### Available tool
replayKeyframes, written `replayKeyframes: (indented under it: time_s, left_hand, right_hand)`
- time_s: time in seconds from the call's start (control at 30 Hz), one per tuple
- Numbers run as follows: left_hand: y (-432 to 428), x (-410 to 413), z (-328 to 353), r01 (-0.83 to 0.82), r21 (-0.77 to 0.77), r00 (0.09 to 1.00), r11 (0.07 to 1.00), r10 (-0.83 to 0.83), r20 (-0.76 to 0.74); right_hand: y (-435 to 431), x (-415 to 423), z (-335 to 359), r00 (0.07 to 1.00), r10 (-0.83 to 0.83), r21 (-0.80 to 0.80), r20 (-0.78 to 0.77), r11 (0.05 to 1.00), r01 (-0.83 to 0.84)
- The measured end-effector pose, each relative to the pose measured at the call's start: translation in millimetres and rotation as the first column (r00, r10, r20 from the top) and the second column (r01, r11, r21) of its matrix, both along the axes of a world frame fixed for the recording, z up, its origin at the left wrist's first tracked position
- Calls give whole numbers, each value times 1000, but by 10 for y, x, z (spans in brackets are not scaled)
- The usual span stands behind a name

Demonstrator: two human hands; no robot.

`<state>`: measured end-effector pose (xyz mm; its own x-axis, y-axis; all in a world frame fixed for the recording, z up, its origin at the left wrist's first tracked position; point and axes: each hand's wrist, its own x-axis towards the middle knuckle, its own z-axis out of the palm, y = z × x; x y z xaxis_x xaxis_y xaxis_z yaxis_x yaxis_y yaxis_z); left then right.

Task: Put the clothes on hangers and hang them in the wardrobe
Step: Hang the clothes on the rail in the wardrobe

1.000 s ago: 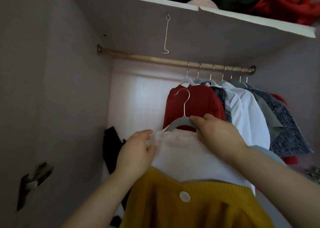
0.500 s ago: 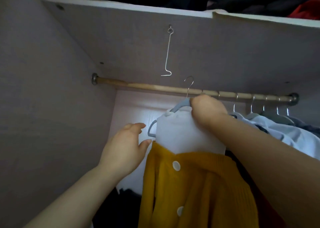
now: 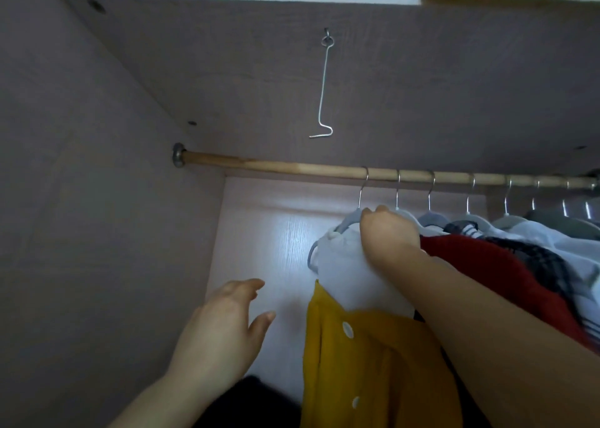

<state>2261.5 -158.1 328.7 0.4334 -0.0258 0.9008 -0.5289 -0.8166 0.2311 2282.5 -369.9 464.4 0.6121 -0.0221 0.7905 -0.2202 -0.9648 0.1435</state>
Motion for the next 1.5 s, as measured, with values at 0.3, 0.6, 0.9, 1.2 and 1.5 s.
replayKeyframes:
  time_s: [0.3,0.6,0.9,1.2,1.5]
  left_hand:
    - [240,-301,-317,-39,12,979,999,41,-199]
    - [775,-1115,-1185,-72,130,863,989,127,-489]
    - [1075,-2265,-2699,-73,157,604,985,169,-779]
    - [1222,-4004,-3925,-344,168,257,924,265,-929]
    - [1172,-6159,-4609,-746,187,-106,639,164,-981]
  right_hand:
    - [215,-297,-575,999,31,-256,-40,966,-40]
    - [845,-1089,-2250,879,317,-98,-357,923,-373]
    - [1359,-2158,-3946,608,487,159,-627,844,-512]
    - [1791,-3212,-5029,228,607,320,-761,657,-682]
    - [2358,-4700,-5812,-219,541,433,-812,308,-847]
